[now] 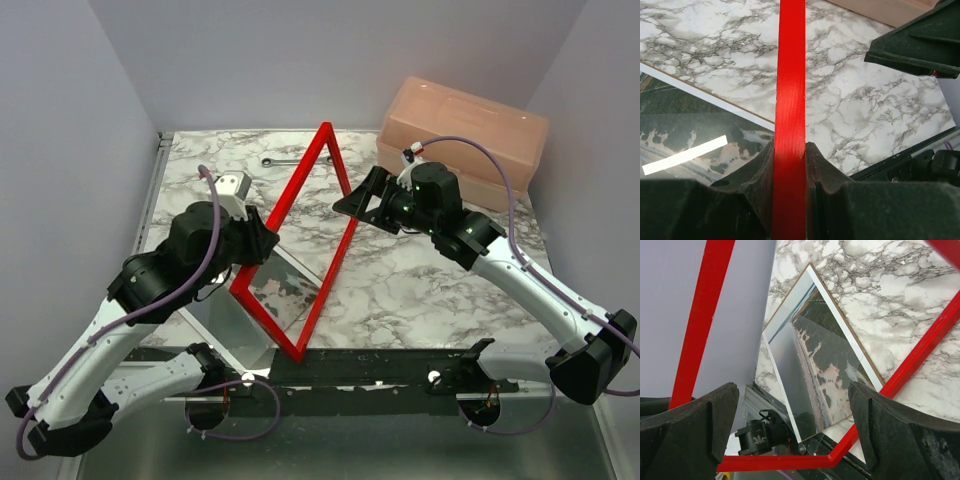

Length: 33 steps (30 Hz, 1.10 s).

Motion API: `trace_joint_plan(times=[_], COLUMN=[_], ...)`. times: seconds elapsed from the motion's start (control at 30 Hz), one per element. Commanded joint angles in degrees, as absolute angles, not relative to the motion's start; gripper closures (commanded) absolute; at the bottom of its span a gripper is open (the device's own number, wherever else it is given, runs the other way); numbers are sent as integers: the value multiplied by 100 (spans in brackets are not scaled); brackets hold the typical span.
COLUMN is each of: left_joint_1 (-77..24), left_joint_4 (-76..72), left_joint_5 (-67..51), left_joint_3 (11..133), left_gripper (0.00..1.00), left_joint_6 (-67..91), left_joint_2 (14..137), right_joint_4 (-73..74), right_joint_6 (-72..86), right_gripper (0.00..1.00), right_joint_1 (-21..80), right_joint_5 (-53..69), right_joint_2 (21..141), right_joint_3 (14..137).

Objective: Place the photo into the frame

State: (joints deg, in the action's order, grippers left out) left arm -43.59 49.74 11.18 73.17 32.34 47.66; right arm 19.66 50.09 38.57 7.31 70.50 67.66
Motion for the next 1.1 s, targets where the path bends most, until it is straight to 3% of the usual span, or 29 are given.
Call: trace_joint_plan(times=[0.0,0.3,0.57,0.77,0.9,1.07], left_joint_1=[-4934,-5773,-6145,-6400,-6515,-6637], left_joint_4=[4456,4513,4378,4437,4591,4587], left_joint_5=[1841,2669,2642,2653,2610,2520], left_joint_3=[7409,7505,7571,7820,8034,8091], left_gripper=[100,100,100,86,63,47], left_joint_6=[3094,3226,3348,3445,3453,3584], left_joint_2=[5034,5552,5917,6184,6427,6548], right_joint_4=[2019,2153,2189,2335,2504,2692], right_joint_6=[5023,5221,5436,5491,5538,5556], right_gripper=[0,0,0,0,0,0], right_joint_1=[3854,3858,3853,3857,3856,3858], right_joint_5=[769,716,686,648,542,428], right_joint_2=[6868,6559,6205,6223,6214,6152], right_joint_3=[6840,6696,6655,6809,6876,6938])
